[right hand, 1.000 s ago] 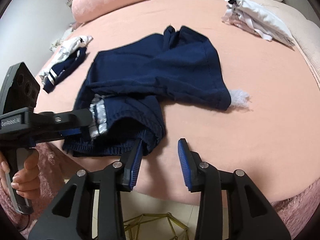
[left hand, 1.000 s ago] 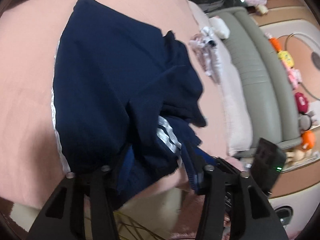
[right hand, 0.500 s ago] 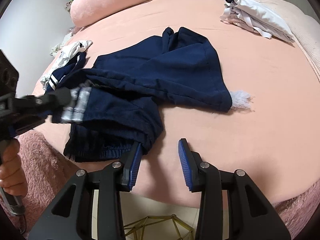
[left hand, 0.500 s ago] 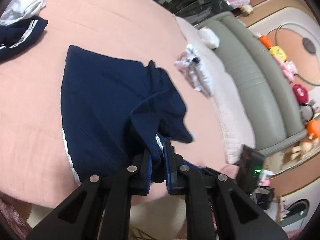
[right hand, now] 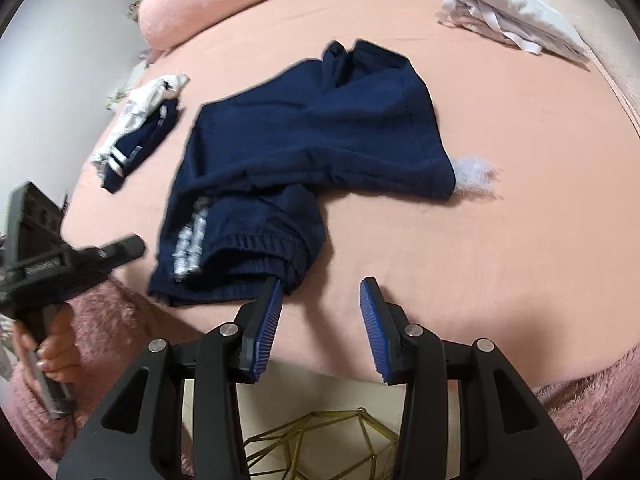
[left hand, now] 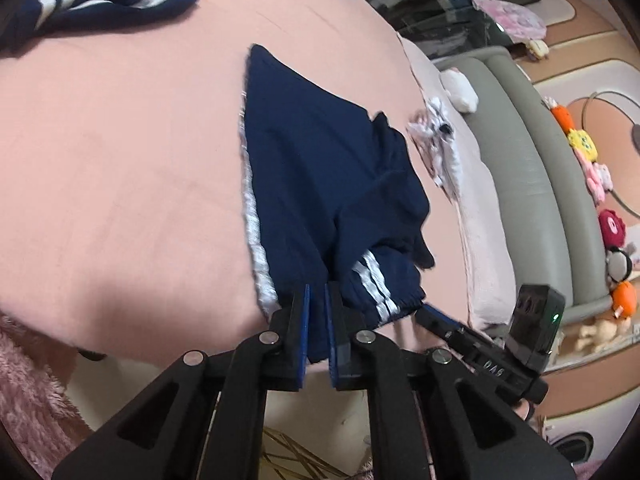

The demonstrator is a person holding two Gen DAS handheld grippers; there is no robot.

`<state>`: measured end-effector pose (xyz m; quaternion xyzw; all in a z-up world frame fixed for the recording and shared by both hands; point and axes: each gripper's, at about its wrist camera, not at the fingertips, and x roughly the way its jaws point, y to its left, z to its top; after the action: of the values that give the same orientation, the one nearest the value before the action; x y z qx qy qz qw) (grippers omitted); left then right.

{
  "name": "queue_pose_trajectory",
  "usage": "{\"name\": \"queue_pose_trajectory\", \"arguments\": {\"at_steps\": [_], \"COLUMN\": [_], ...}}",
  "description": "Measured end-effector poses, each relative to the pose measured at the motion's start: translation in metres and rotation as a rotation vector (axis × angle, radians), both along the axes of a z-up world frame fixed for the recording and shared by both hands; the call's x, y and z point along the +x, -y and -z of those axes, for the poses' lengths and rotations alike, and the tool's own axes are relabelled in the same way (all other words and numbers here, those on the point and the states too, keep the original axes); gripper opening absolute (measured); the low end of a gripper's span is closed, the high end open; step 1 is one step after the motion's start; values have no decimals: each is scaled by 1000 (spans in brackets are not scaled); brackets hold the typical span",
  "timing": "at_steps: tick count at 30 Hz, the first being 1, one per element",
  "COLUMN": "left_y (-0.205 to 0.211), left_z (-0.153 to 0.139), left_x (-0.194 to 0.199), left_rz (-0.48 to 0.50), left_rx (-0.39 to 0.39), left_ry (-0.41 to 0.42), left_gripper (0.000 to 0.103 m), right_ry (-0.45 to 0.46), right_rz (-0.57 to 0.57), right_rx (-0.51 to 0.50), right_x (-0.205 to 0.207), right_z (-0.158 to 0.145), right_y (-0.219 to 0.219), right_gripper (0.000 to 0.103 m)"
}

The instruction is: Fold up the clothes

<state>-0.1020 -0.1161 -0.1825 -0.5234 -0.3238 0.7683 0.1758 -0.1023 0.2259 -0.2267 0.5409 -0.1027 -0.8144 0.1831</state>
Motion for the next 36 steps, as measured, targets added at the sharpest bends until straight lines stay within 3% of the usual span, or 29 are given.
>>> {"name": "queue_pose_trajectory", "arguments": {"at_steps": [1, 3, 5, 8, 12, 14, 17, 19, 25, 30, 36], "left_y": [-6, -18, -32, -42, -48, -51, -54, -54, -37, -27, -15], "left_z": [-1, -4, -3, 4, 17, 17, 8, -2, -32, -13, 10], "left_x": [-2, -6, -12, -20, -25, -25, -24, -22, -12, -9, -5], "left_rz": [21, 63, 96, 101, 104, 112, 104, 84, 56, 41, 23], "left_rx": [1, 4, 15, -16, -5, -16, -58, -94, -107, -106, -105], "left_ry": [-8, -22, -15, 10, 57, 55, 8, -29, -84, -26, 43], "left_gripper": [14, 32, 40, 40, 40, 38, 13, 12, 11, 11, 11], "right_ry": [-16, -47, -69, -71, -38, -37, -36, -30, -41, -51, 15], "right_rz": [-4, -6, -14, 33, 102, 108, 115, 112, 65, -34, -95], "right_rx": [-9, -3, 9, 6, -84, -89, -95, -95, -116, -92, 11], "right_x": [0, 0, 0, 0, -6, -8, -13, -14, -19, -28, -18], "right_z": [-6, -14, -20, -16, -3, -2, 0, 1, -9, -17, 16], "right_y": [-1, -2, -2, -10, -23, -21, -18, -16, -2, 30, 47], "right_gripper": [41, 41, 41, 41, 41, 41, 41, 41, 41, 42, 42]}}
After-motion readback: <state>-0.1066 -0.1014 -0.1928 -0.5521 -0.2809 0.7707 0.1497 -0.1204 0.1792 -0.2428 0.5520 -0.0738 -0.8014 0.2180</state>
